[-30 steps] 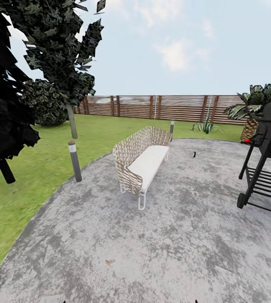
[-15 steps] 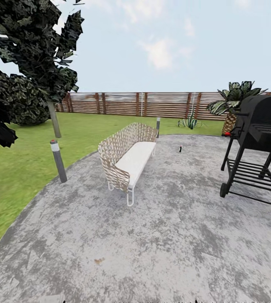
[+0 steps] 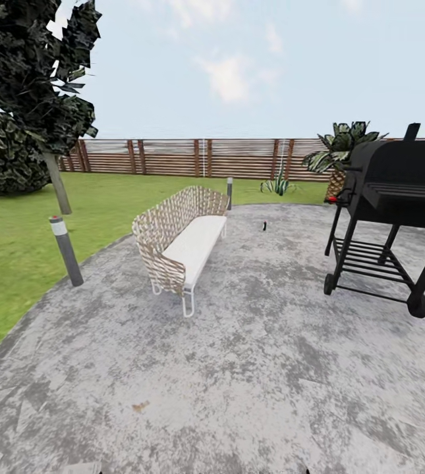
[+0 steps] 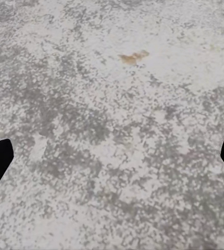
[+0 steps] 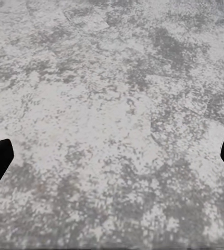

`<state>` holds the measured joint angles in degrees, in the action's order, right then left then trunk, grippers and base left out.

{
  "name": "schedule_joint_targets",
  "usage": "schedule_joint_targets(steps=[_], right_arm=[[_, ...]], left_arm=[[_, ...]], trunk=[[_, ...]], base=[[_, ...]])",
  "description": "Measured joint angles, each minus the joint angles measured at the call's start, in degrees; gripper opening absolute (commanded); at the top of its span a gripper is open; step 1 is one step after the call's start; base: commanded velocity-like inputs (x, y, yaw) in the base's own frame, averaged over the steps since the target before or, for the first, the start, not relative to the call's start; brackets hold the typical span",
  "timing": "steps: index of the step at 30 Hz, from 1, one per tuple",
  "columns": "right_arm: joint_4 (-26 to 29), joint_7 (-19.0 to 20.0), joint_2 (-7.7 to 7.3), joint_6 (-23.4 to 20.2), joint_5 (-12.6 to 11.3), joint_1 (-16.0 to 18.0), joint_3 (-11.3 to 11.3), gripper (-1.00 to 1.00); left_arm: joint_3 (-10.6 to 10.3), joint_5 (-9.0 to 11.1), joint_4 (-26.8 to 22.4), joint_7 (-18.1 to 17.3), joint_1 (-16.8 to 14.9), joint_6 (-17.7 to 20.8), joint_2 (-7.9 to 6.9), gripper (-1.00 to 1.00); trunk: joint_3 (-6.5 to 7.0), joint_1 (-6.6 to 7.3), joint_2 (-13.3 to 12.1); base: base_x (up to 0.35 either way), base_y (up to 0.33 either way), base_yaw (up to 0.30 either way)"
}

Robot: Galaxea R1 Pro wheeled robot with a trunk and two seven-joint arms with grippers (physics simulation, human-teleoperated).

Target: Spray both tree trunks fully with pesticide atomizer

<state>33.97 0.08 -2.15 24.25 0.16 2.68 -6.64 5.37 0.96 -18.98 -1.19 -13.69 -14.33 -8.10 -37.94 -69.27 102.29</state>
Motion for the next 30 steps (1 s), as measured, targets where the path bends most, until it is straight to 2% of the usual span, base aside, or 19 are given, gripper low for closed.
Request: schedule_joint_targets(steps=[30], right_arm=[[-0.1, 0.2, 0.03, 0.0, -0.1, 0.0, 0.3, 1.0]], left_arm=[[0.0, 0.0, 0.2, 0.0, 0.0, 0.0, 0.0, 1.0]], trunk=[[-7.61, -6.59, 12.0]], base=[[0.0, 0.0, -0.196]])
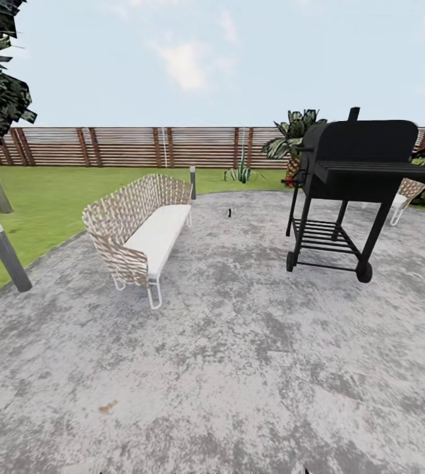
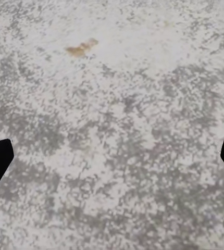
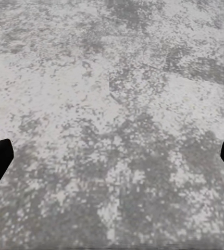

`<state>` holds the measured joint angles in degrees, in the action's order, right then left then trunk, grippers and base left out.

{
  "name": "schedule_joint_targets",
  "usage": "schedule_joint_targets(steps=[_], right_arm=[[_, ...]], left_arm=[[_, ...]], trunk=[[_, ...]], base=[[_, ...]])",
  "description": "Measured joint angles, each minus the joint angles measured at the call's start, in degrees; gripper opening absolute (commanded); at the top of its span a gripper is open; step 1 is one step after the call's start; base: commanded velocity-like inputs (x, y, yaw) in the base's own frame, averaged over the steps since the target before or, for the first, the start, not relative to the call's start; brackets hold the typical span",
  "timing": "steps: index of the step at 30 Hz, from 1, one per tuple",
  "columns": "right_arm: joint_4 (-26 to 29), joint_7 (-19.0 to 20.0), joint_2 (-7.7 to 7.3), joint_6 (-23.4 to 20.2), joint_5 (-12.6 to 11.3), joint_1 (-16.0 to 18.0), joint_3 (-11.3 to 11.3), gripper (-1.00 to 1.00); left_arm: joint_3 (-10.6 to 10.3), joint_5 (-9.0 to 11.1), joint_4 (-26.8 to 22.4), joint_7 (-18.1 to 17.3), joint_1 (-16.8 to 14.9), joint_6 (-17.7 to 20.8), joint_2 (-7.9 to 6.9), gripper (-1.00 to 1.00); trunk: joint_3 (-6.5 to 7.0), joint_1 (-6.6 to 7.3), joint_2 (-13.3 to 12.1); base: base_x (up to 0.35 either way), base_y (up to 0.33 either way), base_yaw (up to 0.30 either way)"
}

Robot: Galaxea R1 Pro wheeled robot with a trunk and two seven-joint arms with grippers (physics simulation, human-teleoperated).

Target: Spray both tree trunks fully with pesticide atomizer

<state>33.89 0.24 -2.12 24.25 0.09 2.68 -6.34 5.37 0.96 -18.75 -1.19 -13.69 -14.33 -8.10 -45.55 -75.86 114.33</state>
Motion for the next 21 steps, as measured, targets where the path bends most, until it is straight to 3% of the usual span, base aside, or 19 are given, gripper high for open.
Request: schedule_joint_targets(steps=[4, 13, 21], right_arm=[[0.0, 0.0, 0.0, 0.0, 0.0, 0.0, 0.0, 1.0], [0.0, 0.0, 0.0, 0.0, 0.0, 0.0, 0.0, 1.0], [0.0, 0.0, 0.03, 0.1, 0.3, 0.0, 0.0, 1.0]], left_arm=[[0.0, 0.0, 0.0, 0.3, 0.0, 0.0, 0.0, 1.0], [0.0, 0.0, -0.1, 0.5, 0.0, -0.1, -0.07, 1.0], [-0.1, 0.1, 0.1, 0.7, 0.0, -5.1, 0.0, 1.0]], trunk=[[-1.01, -0.88, 1.6], [-1.69, -0.88, 1.6], [-1.98, -0.85, 1.6]], base=[[0.0, 0.0, -0.196], [0.008, 0.0, -0.196], [0.278, 0.0, -0.074]])
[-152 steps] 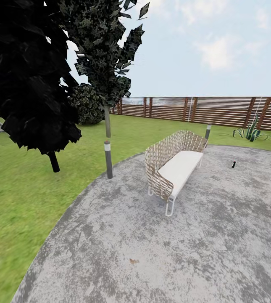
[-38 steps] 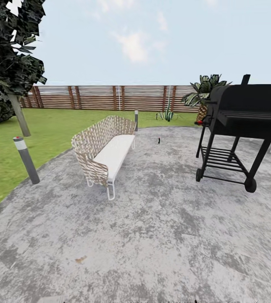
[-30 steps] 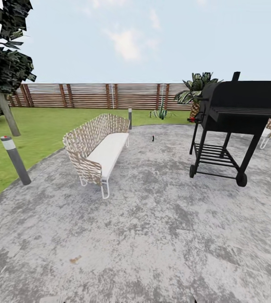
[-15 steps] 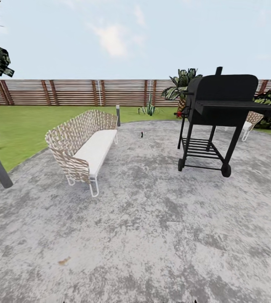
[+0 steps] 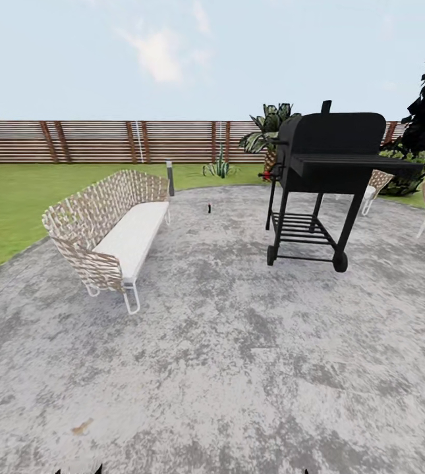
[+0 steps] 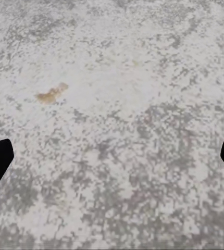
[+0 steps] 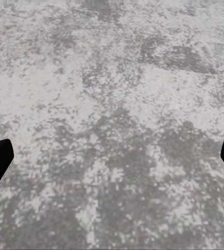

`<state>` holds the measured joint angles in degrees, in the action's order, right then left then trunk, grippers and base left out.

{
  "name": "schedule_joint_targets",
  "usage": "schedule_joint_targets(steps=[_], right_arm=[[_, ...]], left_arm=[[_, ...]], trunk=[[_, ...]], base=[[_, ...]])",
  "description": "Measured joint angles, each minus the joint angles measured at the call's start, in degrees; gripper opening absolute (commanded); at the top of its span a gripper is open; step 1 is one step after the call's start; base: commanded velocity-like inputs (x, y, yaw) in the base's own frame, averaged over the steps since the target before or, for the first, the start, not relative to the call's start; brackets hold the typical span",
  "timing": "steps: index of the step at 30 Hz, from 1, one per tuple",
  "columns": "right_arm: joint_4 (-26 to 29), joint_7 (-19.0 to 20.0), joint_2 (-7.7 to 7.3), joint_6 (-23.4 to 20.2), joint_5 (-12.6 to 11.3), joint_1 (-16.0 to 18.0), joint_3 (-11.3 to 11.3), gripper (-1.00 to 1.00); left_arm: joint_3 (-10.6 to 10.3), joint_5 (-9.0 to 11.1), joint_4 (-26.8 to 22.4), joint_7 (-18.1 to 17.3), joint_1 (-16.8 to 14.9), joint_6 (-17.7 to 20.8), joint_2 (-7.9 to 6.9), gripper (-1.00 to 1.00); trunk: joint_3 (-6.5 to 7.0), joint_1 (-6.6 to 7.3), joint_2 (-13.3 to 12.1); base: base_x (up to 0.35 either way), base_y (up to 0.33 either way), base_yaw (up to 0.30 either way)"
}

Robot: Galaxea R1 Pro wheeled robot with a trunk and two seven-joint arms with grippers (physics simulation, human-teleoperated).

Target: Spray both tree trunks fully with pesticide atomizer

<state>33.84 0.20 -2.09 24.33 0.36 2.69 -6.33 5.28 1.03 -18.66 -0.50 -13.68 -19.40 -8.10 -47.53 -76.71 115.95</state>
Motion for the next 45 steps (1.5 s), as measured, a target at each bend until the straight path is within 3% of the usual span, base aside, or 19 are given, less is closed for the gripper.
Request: schedule_joint_targets(steps=[21, 45], right_arm=[[0.1, 0.0, 0.06, 0.0, 0.1, 0.0, 0.1, 1.0], [0.1, 0.0, 0.05, 0.1, 0.2, 0.0, 0.2, 1.0]], left_arm=[[0.1, 0.0, 0.1, 0.0, 0.0, -0.3, -0.15, 1.0], [0.1, 0.0, 0.1, 0.0, 0.0, -0.3, -0.26, 1.0]], trunk=[[-0.01, 0.0, 0.0], [-0.01, 0.0, 0.0]], base=[[0.324, -0.098, 0.0], [0.34, 0.035, 0.0]])
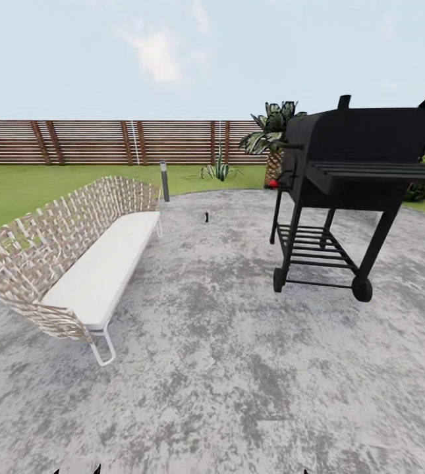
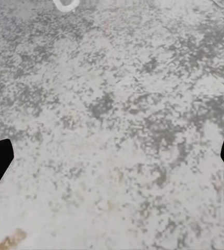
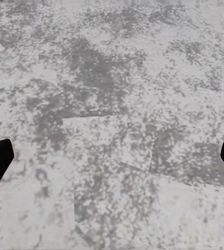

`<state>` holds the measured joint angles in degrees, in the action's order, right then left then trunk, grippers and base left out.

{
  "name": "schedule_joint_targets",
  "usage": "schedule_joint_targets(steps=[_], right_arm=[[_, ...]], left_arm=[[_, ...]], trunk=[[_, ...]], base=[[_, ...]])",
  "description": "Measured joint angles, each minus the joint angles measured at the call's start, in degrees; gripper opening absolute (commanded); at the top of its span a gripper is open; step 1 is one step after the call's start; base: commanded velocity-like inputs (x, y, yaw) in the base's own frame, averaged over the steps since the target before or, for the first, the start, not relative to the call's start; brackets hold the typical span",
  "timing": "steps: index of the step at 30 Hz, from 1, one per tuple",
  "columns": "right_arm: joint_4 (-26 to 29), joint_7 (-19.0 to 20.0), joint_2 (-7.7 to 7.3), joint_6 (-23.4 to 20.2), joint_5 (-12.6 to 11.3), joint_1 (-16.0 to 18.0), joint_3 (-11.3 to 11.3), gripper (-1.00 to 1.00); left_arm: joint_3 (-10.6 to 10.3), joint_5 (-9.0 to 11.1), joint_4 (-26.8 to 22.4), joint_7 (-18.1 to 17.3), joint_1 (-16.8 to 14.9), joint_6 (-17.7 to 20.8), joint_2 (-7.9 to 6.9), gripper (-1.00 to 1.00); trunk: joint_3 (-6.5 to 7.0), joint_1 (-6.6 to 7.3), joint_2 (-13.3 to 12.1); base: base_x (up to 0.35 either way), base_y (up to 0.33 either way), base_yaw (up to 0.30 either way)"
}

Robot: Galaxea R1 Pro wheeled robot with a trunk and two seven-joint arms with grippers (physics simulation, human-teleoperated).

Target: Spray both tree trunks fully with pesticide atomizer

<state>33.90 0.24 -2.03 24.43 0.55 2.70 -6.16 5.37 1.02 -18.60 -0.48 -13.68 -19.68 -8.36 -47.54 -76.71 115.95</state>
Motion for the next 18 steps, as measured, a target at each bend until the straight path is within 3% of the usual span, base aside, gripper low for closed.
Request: schedule_joint_targets(steps=[18], right_arm=[[0.0, 0.1, 0.0, -0.1, 0.0, 0.0, 0.0, 1.0]], left_arm=[[0.0, 0.0, 0.0, 0.0, 0.0, 0.0, 0.0, 1.0]], trunk=[[0.0, 0.0, 0.0]], base=[[0.34, 0.056, 0.0]])
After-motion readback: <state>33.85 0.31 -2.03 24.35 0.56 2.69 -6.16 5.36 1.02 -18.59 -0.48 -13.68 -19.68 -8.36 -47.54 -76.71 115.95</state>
